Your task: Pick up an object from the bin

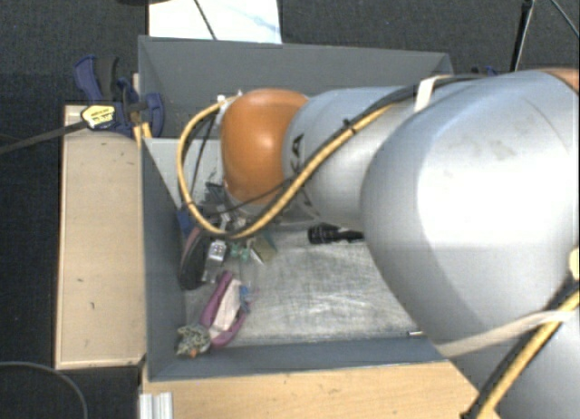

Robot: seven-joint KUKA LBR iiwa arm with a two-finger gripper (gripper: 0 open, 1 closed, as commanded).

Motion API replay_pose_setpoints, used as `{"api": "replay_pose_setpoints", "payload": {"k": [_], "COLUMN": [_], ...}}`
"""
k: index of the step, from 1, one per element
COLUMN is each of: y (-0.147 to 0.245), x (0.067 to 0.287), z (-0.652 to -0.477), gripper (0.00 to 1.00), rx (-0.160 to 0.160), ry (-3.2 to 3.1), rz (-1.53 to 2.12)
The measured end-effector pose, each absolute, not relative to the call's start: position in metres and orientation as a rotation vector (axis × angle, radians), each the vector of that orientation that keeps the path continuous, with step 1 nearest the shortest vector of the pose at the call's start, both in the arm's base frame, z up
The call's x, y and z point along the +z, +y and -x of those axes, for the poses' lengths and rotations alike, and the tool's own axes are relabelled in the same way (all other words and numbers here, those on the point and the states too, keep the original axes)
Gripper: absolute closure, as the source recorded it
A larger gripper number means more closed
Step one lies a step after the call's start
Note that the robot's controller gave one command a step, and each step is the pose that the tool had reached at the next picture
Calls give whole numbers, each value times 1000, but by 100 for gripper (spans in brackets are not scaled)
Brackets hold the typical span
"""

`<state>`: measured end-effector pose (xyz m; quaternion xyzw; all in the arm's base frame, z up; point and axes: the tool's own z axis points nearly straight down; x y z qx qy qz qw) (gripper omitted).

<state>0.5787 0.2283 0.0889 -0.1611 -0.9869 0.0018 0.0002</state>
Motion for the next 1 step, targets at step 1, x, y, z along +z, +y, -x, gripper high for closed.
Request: {"api": "replay_pose_setpoints", "payload": {"k": [1], "y": [234], "x": [74], "z": [-594], "gripper": [0], "rx": [5], "ry": [-3141], "rz": [-118]}}
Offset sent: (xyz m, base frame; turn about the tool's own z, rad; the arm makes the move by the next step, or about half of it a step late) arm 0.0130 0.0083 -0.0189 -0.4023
